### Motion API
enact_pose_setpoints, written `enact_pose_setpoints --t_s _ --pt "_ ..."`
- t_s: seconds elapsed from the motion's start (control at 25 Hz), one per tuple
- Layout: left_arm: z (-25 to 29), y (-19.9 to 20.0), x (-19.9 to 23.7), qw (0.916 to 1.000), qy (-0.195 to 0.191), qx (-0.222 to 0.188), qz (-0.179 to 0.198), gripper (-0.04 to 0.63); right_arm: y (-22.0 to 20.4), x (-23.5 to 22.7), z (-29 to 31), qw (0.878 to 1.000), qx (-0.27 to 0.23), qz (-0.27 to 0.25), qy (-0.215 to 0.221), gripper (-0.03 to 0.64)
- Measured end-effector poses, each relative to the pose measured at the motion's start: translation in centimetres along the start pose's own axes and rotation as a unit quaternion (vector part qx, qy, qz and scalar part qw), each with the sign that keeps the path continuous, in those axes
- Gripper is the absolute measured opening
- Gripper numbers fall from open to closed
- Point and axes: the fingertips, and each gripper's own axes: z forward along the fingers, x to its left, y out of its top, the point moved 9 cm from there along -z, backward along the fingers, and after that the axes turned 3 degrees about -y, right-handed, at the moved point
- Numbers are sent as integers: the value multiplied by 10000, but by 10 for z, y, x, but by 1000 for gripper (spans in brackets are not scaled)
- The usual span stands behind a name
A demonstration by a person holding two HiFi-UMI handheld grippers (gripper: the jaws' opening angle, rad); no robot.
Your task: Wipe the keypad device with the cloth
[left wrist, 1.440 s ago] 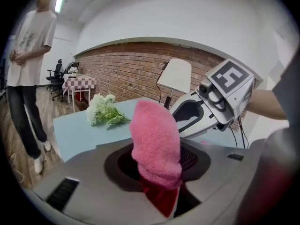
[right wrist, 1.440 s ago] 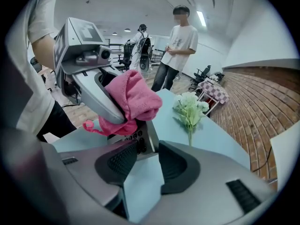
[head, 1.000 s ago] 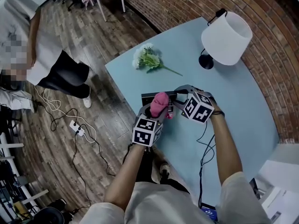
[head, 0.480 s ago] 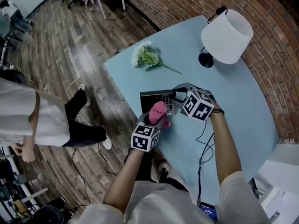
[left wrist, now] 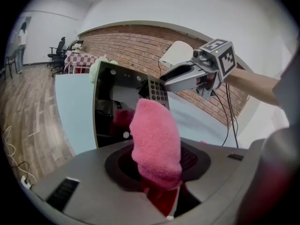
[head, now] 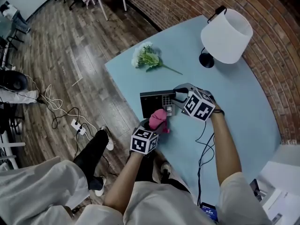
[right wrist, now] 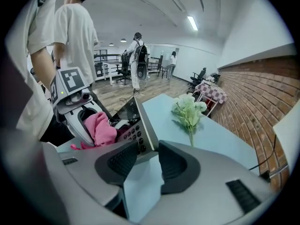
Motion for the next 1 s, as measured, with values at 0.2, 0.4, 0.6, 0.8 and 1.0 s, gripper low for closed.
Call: enact_pose_setpoints --t_s 0.2,0.4,0.6,0.8,1.0 --pt "-12 2 -4 9994 -171 -89 -279 186 -6 2 0 9998 -138 123 -97 172" --pt "-34 56 -15 9960 -266 -855 -49 186 -15 3 -13 9976 -464 520 12 165" --pt "-19 104 -19 9945 -163 -1004 256 186 -34 18 -32 9940 -629 874 -184 163" --pt "6 124 -21 9969 17 -684 399 195 -62 41 -61 9758 -1049 1878 -380 160" --pt "21 116 -26 9982 115 -413 420 190 -91 74 -85 9520 -1416 2680 -426 153"
